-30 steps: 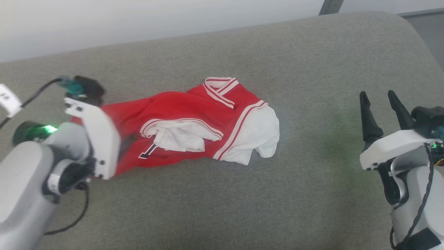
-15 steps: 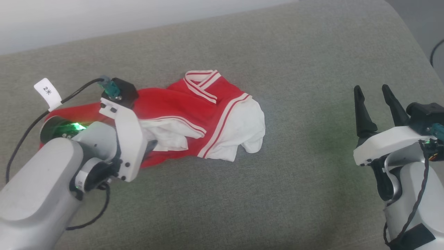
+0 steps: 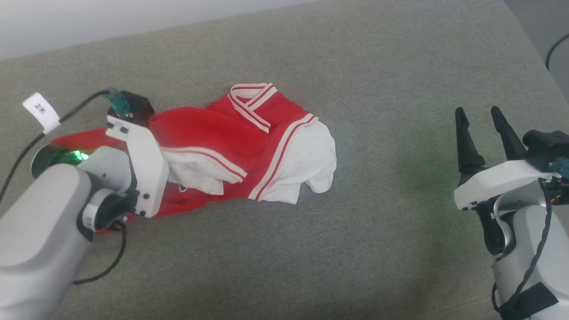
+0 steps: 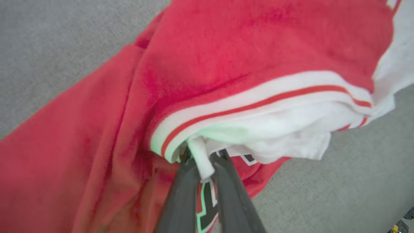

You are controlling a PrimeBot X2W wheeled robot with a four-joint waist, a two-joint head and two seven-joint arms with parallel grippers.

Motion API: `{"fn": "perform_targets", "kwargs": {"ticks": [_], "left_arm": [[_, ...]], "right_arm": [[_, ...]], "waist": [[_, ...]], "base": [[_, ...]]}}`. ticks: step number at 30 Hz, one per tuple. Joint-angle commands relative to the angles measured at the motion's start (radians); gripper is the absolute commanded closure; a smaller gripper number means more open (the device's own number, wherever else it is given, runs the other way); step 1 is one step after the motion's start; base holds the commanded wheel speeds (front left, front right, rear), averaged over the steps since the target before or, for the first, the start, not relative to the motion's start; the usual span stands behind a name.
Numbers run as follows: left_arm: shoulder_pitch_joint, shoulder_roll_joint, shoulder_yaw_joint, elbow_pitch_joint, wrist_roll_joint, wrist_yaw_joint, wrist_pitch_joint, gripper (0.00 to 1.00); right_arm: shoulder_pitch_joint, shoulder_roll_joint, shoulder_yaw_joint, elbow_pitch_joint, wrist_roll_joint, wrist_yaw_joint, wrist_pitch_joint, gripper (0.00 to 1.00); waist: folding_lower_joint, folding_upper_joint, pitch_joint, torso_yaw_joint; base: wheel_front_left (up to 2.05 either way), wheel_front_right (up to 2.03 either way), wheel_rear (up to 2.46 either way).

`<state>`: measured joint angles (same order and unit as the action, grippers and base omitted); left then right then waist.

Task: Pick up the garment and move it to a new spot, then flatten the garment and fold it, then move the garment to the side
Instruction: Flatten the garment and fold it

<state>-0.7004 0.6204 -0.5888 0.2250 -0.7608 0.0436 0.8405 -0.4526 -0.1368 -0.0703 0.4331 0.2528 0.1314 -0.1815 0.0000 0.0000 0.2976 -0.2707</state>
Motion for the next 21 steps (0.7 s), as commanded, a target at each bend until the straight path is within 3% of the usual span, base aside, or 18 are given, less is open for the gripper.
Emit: {"fn": "perform_targets", "kwargs": {"ticks": [1, 10, 21], "left_arm": [[-0.018, -0.001, 0.016, -0.010, -0.024, 0.003, 0.001, 1.00], [-0.011, 0.069, 0.113, -0.092, -0.058, 0.062, -0.016, 1.00], [0.130, 0.170, 0.225, -0.156, -0.111, 0.136, -0.062, 1.00]], "right_arm": [[-0.008, -0.004, -0.003, 0.007, -0.009, -0.001, -0.006, 0.00], [0.007, -0.007, -0.007, 0.014, -0.013, -0.001, 0.000, 0.00], [0.022, -0.019, -0.004, 0.010, -0.006, -0.001, 0.022, 0.00]], "waist": [[0.0000, 0.0000, -0.003, 0.005], [0.0000, 0.0000, -0.022, 0.034], [0.0000, 0.0000, -0.042, 0.083]], "base": [[0.00, 0.00, 0.00], [0.00, 0.00, 0.00], [0.00, 0.00, 0.00]]}}
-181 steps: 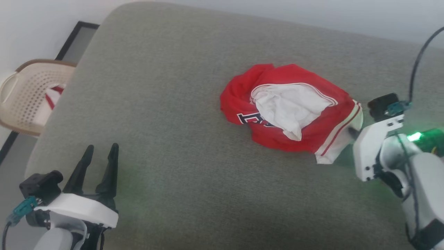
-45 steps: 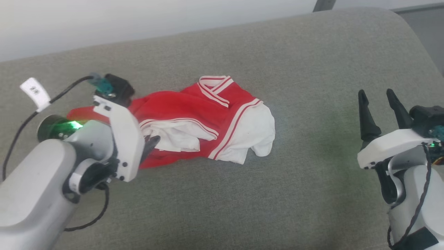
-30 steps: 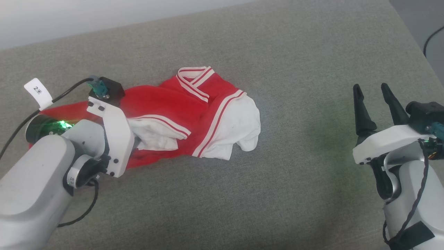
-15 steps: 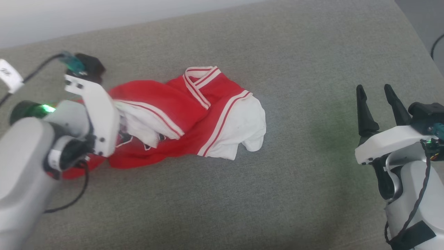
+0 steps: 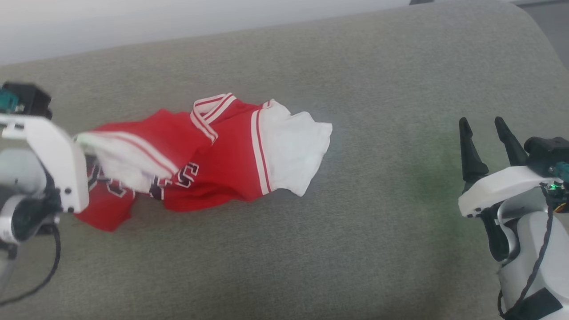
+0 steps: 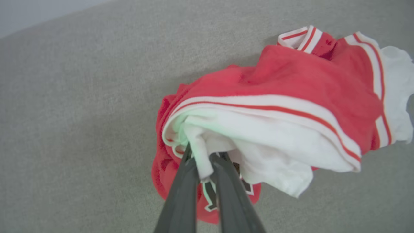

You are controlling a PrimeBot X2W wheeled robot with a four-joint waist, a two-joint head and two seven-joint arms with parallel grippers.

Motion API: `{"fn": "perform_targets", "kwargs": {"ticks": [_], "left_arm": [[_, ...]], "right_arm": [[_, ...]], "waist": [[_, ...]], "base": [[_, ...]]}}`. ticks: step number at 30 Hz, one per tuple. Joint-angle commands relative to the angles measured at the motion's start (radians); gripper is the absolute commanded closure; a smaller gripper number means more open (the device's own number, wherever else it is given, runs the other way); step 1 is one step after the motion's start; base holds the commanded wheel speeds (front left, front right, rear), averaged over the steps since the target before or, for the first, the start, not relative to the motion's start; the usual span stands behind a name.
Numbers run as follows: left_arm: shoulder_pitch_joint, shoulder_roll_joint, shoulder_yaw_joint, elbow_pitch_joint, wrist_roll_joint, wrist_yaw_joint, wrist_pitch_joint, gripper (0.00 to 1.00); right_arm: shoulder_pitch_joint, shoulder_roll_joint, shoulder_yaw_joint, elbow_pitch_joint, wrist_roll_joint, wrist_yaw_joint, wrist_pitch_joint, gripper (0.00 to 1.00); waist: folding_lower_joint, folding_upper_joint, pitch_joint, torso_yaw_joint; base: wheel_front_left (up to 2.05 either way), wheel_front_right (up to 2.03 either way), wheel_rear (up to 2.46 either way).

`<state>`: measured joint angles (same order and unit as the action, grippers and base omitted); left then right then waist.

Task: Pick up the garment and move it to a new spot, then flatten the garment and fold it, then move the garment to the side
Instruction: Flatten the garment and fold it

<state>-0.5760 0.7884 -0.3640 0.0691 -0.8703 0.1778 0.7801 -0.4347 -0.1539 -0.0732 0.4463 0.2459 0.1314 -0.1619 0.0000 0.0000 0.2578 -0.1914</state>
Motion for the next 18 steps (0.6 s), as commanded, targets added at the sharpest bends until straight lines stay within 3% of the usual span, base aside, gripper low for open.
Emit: {"fn": "perform_targets", "kwargs": {"ticks": [1, 6, 11, 14, 15, 16, 18], "left_arm": [[0.024, 0.007, 0.008, -0.002, -0.007, 0.007, -0.008, 1.00], [0.138, -0.008, 0.044, 0.030, -0.062, 0.029, -0.049, 1.00], [0.191, -0.032, 0.038, 0.062, -0.089, 0.016, -0.067, 0.97], [0.195, -0.041, 0.034, 0.080, -0.089, 0.005, -0.080, 0.46], [0.193, -0.042, 0.032, 0.082, -0.084, 0.002, -0.085, 0.12], [0.188, -0.040, 0.031, 0.082, -0.080, -0.001, -0.087, 0.00], [0.178, -0.036, 0.029, 0.077, -0.076, -0.004, -0.083, 0.00]], "right_arm": [[0.007, -0.003, 0.002, -0.005, 0.004, -0.001, 0.006, 0.00], [0.014, -0.010, 0.010, -0.010, 0.005, -0.001, 0.023, 0.00], [0.015, -0.014, 0.012, -0.022, 0.003, -0.001, 0.037, 0.00], [0.017, -0.016, 0.011, -0.029, 0.001, -0.001, 0.044, 0.00], [0.018, -0.017, 0.011, -0.031, 0.000, -0.001, 0.045, 0.00], [0.019, -0.017, 0.011, -0.034, -0.001, -0.001, 0.045, 0.00], [0.017, -0.019, 0.012, -0.040, -0.003, -0.001, 0.046, 0.00]], "waist": [[0.0000, 0.0000, -0.004, 0.010], [0.0000, 0.0000, -0.011, 0.035], [0.0000, 0.0000, -0.010, 0.052], [0.0000, 0.0000, -0.011, 0.060], [0.0000, 0.0000, -0.013, 0.062], [0.0000, 0.0000, -0.015, 0.064], [0.0000, 0.0000, -0.020, 0.068]], "base": [[0.00, 0.00, 0.00], [0.00, 0.00, 0.00], [0.00, 0.00, 0.00], [0.00, 0.00, 0.00], [0.00, 0.00, 0.00], [0.00, 0.00, 0.00], [0.00, 0.00, 0.00]]}}
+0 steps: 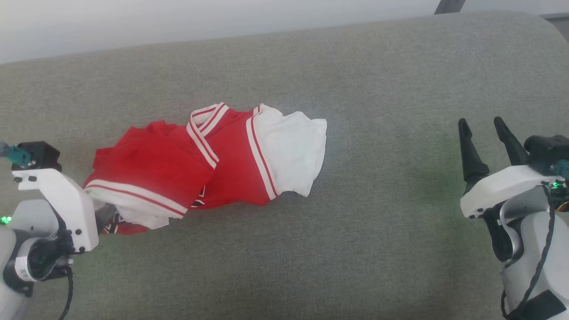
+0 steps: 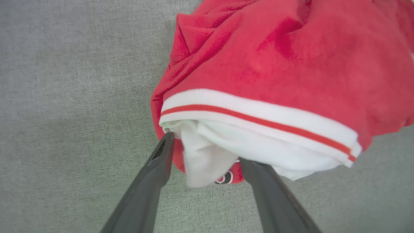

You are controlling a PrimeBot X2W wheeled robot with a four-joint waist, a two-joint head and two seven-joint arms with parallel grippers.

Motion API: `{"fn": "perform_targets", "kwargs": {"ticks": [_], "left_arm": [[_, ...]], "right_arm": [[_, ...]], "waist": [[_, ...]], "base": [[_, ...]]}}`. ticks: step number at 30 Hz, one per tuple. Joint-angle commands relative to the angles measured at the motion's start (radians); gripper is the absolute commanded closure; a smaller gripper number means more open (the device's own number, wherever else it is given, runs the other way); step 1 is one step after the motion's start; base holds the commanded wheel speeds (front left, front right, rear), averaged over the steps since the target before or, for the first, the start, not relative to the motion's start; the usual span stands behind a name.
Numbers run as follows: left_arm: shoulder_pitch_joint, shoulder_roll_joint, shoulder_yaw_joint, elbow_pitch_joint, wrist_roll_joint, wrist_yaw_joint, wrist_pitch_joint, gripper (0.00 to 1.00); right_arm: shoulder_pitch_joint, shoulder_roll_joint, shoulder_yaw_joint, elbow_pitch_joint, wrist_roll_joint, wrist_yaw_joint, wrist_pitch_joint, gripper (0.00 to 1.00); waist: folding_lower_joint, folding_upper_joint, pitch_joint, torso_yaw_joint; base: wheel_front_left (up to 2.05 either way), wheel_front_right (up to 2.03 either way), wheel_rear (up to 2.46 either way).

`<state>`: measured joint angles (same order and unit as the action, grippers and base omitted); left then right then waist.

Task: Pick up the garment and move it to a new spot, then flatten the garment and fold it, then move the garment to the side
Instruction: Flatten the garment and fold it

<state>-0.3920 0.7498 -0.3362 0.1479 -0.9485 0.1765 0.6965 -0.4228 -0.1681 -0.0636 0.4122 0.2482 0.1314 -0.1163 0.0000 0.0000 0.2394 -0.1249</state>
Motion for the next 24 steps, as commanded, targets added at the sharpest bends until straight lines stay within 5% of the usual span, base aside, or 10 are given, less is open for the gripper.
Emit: {"fn": "perform_targets", "kwargs": {"ticks": [1, 15, 24], "left_arm": [[-0.013, 0.007, -0.002, -0.008, 0.009, -0.002, 0.003, 0.00], [-0.097, 0.047, -0.090, -0.226, 0.083, 0.037, 0.147, 0.00], [-0.169, 0.007, -0.188, -0.258, 0.133, 0.017, 0.231, 0.00]], "right_arm": [[0.005, -0.005, 0.002, -0.009, -0.004, -0.001, 0.000, 0.00], [0.008, 0.004, 0.011, -0.022, -0.012, -0.001, 0.009, 0.00], [0.004, 0.007, 0.022, -0.017, -0.004, -0.001, 0.002, 0.00]], "waist": [[0.0000, 0.0000, -0.005, 0.003], [0.0000, 0.0000, -0.028, 0.009], [0.0000, 0.0000, -0.027, -0.011]], "base": [[0.00, 0.00, 0.00], [0.00, 0.00, 0.00], [0.00, 0.00, 0.00]]}}
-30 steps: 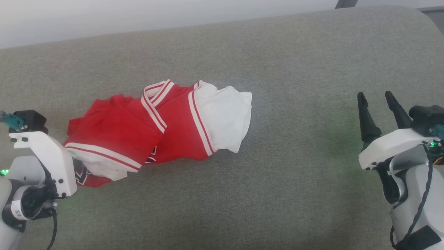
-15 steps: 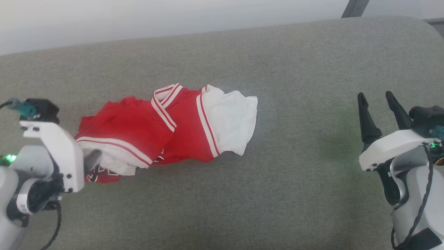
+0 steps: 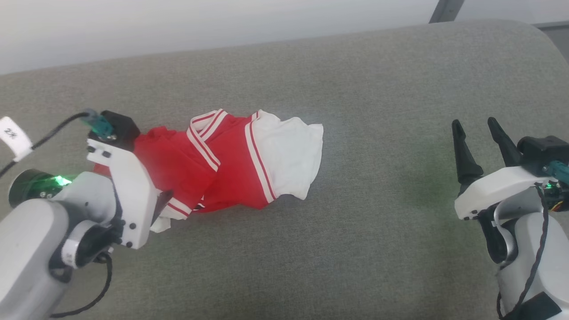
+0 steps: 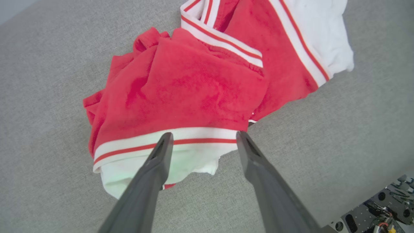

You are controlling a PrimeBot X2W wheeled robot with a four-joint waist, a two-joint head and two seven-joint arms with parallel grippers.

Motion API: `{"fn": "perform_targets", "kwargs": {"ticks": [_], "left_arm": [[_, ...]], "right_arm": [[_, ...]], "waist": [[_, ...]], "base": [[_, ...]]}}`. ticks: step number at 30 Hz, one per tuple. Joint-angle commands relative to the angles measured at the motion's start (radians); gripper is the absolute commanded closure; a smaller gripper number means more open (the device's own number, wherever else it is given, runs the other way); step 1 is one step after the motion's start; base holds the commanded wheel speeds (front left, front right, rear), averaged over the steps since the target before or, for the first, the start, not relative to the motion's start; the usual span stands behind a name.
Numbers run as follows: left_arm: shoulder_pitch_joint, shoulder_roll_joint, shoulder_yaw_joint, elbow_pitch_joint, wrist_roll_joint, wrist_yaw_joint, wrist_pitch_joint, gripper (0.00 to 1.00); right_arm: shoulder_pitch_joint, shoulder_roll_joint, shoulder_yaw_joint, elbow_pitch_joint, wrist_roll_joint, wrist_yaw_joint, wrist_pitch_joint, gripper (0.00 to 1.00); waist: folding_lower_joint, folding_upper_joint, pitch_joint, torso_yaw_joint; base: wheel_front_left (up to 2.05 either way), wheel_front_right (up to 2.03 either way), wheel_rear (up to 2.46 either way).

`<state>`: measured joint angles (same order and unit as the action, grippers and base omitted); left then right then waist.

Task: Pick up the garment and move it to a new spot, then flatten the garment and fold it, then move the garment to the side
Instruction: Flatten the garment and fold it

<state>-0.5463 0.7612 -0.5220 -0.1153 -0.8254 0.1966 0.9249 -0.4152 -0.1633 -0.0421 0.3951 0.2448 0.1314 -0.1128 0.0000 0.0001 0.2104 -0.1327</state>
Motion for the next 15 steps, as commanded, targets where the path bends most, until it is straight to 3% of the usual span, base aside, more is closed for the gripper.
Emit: {"fn": "perform_targets", "kwargs": {"ticks": [1, 12, 13, 15], "left_arm": [[-0.015, -0.004, -0.002, 0.005, 0.010, -0.003, 0.003, 0.00], [-0.061, -0.026, -0.069, 0.152, 0.077, -0.050, -0.019, 0.00], [-0.061, -0.031, -0.070, 0.165, 0.074, -0.051, -0.021, 0.24], [-0.069, -0.035, -0.070, 0.181, 0.074, -0.060, -0.034, 0.89]], "right_arm": [[-0.004, 0.002, 0.000, 0.000, -0.001, -0.001, -0.002, 0.00], [-0.013, 0.007, 0.002, -0.005, 0.006, -0.001, -0.019, 0.00], [-0.013, 0.007, 0.001, -0.005, 0.006, -0.001, -0.021, 0.00], [-0.013, 0.005, -0.001, -0.004, 0.006, -0.001, -0.021, 0.00]], "waist": [[0.0000, -0.0001, 0.002, -0.003], [0.0000, -0.0001, 0.041, -0.041], [0.0000, -0.0001, 0.043, -0.042], [0.0000, -0.0001, 0.047, -0.044]], "base": [[0.00, 0.00, 0.00], [0.00, 0.00, 0.00], [0.00, 0.00, 0.00], [0.00, 0.00, 0.00]]}}
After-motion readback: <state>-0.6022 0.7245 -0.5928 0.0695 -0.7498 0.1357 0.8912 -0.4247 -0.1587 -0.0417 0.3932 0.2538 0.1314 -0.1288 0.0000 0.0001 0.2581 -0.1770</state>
